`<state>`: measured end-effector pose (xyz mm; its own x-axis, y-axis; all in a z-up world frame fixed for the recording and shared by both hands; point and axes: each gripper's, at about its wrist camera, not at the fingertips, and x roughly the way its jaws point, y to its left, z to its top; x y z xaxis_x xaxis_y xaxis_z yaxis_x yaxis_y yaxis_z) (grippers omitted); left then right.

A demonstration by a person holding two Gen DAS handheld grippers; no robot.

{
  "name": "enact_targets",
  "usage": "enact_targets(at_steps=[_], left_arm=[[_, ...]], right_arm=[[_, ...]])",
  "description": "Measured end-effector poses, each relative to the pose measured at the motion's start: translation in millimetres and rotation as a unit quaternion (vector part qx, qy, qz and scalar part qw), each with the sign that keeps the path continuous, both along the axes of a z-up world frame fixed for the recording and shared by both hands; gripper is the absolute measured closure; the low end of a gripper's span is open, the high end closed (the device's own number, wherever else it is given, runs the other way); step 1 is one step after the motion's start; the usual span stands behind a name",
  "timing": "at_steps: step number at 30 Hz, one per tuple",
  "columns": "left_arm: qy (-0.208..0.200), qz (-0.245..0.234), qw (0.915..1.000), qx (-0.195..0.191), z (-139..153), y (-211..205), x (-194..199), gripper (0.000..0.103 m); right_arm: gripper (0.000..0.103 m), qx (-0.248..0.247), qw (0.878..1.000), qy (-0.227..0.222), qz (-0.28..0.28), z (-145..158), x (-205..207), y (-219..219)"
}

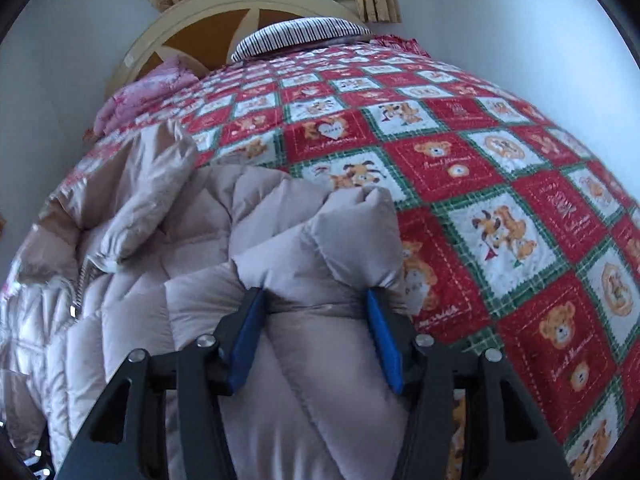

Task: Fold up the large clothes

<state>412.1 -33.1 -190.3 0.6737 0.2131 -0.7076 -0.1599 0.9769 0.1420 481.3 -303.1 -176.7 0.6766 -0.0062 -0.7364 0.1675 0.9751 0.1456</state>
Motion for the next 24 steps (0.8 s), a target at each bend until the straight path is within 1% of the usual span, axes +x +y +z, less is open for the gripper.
enact_targets(at_steps=[4, 6, 7, 9, 12, 15, 18, 20, 24], left_arm=[[-0.001, 0.001, 1.0, -0.002, -1, 1, 0, 0.001], [-0.001, 0.002, 1.0, -0.004, -1, 1, 0, 0.001], [-0.001, 0.002, 1.0, -0.005, -1, 1, 0, 0.001], [-0.001, 0.002, 1.0, -0.007, -1, 2, 0, 0.001], [-0.002, 0.002, 1.0, -0.009, -1, 3, -1, 0.001], [-0.001, 0.002, 0.9999, -0.011, -1, 3, -2, 0.001], [-0.001, 0.002, 0.9999, -0.011, -1, 3, -1, 0.001], [-0.002, 0.002, 0.9999, -0.011, -1, 3, -2, 0.001], [-0.002, 0.002, 0.9999, -0.01, -1, 3, -1, 0.001]], right_arm=[[0.046, -0.045, 0.999, 0.02, 0.003, 0, 7, 11], [0.047, -0.073, 0.997, 0.024, 0.005, 11, 3, 17], [0.047, -0.073, 0.997, 0.012, 0.002, 20, -5, 21], [0.047, -0.051, 0.998, -0.021, 0.015, 44, -28, 34], [0.047, -0.033, 0.996, -0.046, 0.074, 62, -57, 69], [0.047, -0.035, 0.993, -0.045, 0.103, 54, -70, 97], [0.047, -0.049, 0.991, -0.033, 0.116, 31, -70, 116], [0.047, -0.056, 0.991, -0.019, 0.118, 16, -68, 121], [0.046, -0.057, 0.992, -0.01, 0.114, 4, -64, 120]])
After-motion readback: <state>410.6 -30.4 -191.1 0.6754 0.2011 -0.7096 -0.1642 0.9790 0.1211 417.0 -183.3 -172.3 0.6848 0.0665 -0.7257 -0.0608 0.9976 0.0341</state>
